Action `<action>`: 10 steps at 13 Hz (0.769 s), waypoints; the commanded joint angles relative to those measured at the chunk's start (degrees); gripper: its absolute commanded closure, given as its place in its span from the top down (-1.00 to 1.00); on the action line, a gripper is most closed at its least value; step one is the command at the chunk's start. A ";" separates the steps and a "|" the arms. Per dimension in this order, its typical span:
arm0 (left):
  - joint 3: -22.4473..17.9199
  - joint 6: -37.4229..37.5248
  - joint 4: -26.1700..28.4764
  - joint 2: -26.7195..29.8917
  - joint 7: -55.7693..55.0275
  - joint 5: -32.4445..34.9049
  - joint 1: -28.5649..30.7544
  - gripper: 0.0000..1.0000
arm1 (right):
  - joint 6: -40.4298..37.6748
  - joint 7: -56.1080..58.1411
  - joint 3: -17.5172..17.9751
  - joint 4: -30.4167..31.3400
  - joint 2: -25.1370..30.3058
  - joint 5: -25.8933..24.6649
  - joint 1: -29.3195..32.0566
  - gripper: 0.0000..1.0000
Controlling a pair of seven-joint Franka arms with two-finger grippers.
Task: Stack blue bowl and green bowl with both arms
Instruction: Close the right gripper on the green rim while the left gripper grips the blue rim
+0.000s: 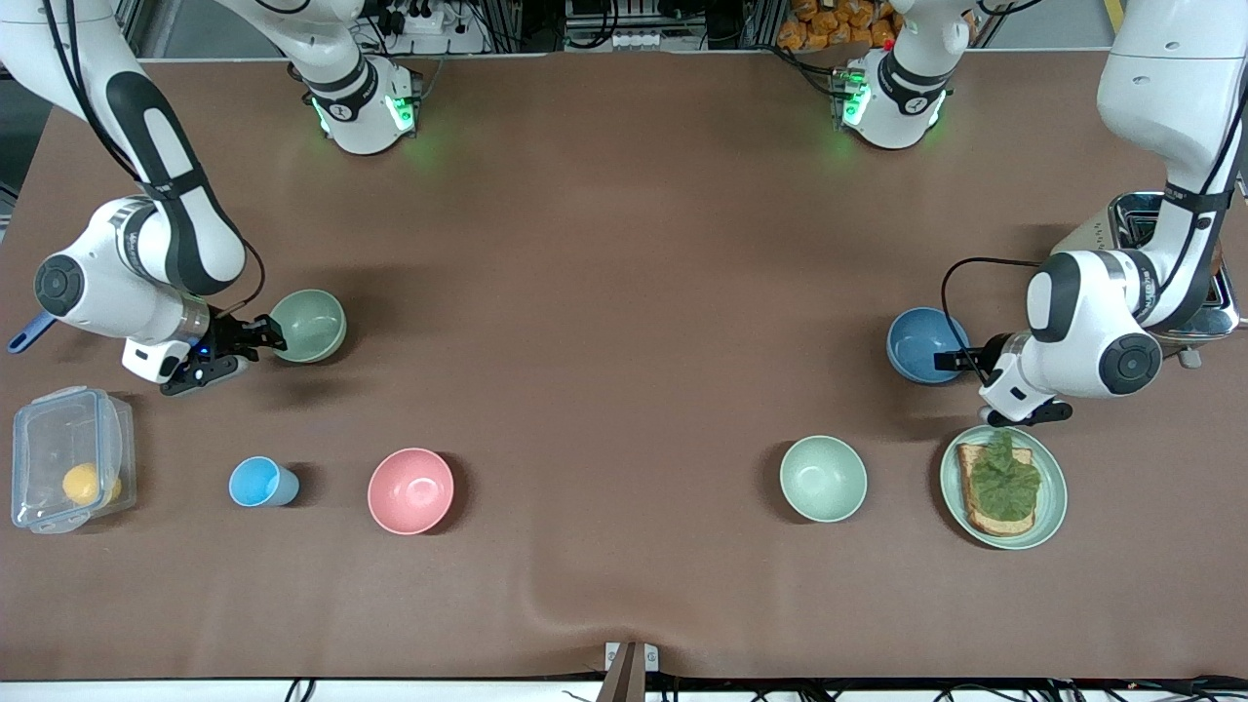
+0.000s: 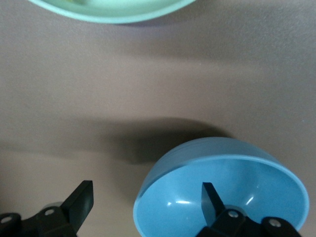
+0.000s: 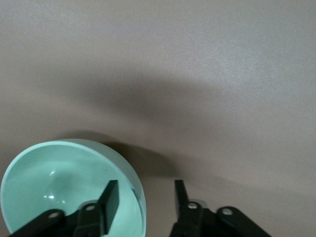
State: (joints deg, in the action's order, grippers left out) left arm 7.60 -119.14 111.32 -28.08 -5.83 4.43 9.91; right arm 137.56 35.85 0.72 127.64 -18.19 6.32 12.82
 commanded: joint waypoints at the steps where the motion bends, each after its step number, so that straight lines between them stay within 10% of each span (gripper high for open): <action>1: 0.31 -0.31 1.09 0.66 1.08 1.02 0.55 0.47 | 0.86 2.21 0.77 1.55 0.18 1.51 1.41 -0.05; 3: 0.40 -0.13 1.27 0.75 1.08 1.02 0.55 0.28 | 1.13 2.47 0.77 1.65 0.18 1.59 1.41 -0.06; 7: 0.40 0.05 1.18 0.66 1.08 1.02 0.90 -0.20 | 1.48 3.35 0.86 1.73 -0.17 1.94 1.41 -1.00; 10: 0.49 0.05 1.09 0.48 1.08 1.02 0.99 -0.64 | 0.87 3.26 0.86 1.56 -0.09 3.53 1.06 -1.00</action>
State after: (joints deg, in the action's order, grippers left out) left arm 7.60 -119.10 111.80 -28.08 -5.78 4.43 10.24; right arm 138.19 37.63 0.75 128.78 -18.44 8.14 12.89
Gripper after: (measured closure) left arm 0.652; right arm 0.965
